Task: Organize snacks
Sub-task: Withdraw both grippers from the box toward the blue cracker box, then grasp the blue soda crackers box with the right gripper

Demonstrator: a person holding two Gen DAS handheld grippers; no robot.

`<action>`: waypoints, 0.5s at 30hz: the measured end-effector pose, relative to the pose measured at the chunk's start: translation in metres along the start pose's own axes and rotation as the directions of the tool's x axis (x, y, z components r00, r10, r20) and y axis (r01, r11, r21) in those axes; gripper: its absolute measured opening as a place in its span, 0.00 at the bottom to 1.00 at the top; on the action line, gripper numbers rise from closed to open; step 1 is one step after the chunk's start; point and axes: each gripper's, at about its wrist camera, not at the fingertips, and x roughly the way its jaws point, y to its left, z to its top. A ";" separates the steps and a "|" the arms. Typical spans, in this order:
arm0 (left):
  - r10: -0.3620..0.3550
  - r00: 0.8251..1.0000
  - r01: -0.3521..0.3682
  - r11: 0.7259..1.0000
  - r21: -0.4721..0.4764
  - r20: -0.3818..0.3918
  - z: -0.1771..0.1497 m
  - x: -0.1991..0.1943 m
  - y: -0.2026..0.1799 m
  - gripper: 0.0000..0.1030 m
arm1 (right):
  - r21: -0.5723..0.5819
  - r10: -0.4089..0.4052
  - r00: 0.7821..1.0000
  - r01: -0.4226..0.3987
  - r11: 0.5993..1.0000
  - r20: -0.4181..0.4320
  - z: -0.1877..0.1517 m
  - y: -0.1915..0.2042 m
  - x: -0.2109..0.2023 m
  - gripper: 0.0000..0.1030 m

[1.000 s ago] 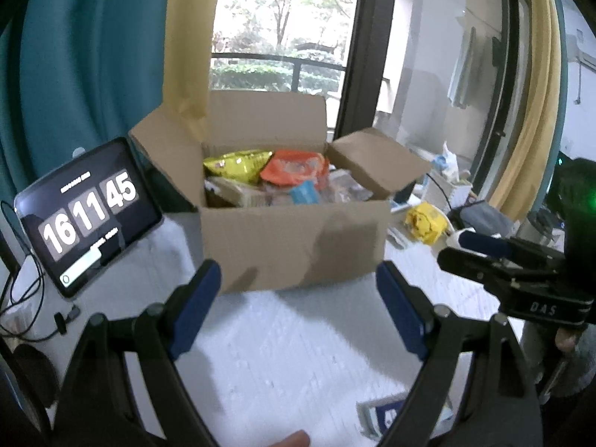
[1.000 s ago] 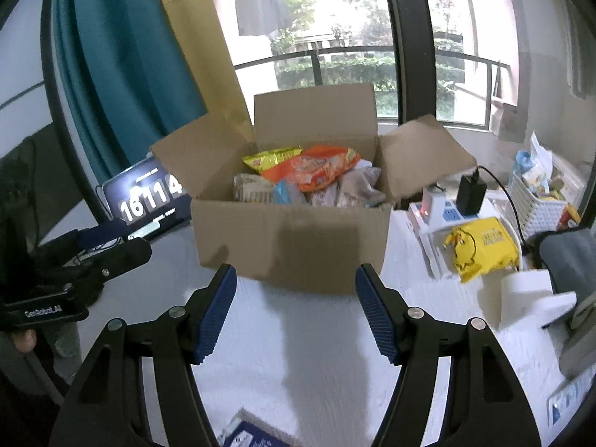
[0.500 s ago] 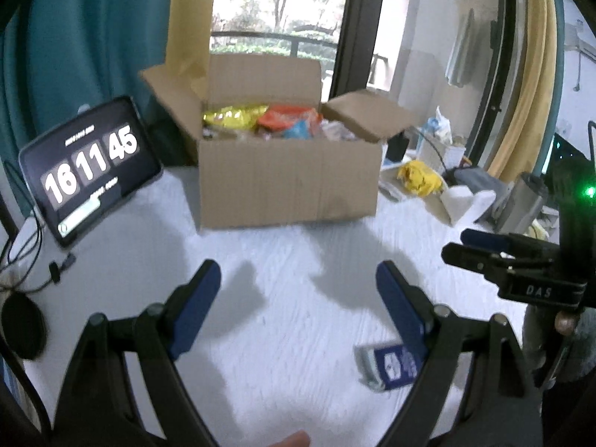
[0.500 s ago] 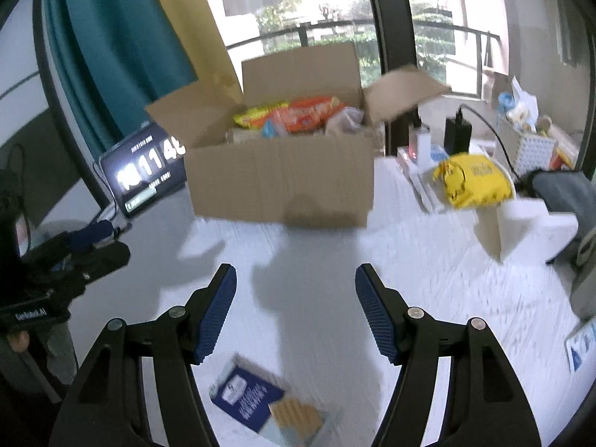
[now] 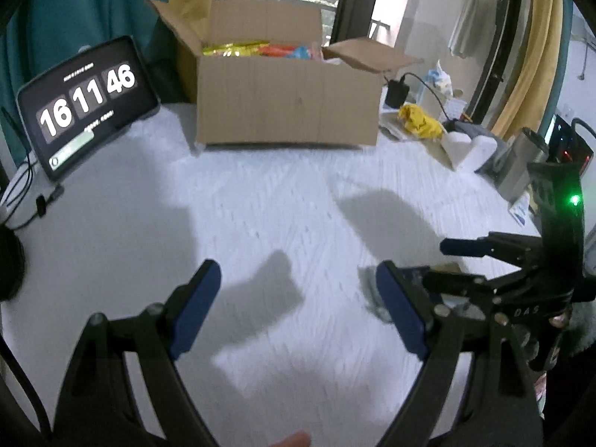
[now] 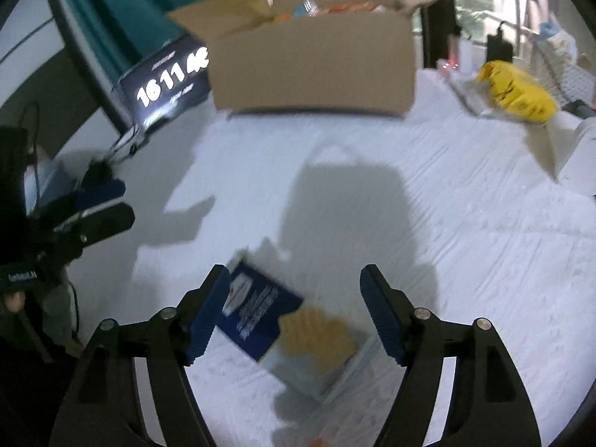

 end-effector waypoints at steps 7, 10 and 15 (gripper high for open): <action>-0.006 1.000 0.007 1.000 0.009 -0.026 -0.016 -0.002 0.001 0.84 | -0.021 0.016 0.996 -0.018 1.000 -0.089 -0.016 0.009 0.009 0.74; -0.006 1.000 0.006 1.000 -0.004 -0.028 -0.019 -0.002 0.006 0.84 | -0.076 -0.025 0.994 0.017 0.997 -0.109 -0.024 0.024 0.008 0.74; -0.004 1.000 0.004 1.000 -0.015 -0.026 -0.020 -0.003 0.013 0.84 | -0.183 -0.135 0.986 0.116 0.976 -0.094 -0.032 0.046 0.015 0.67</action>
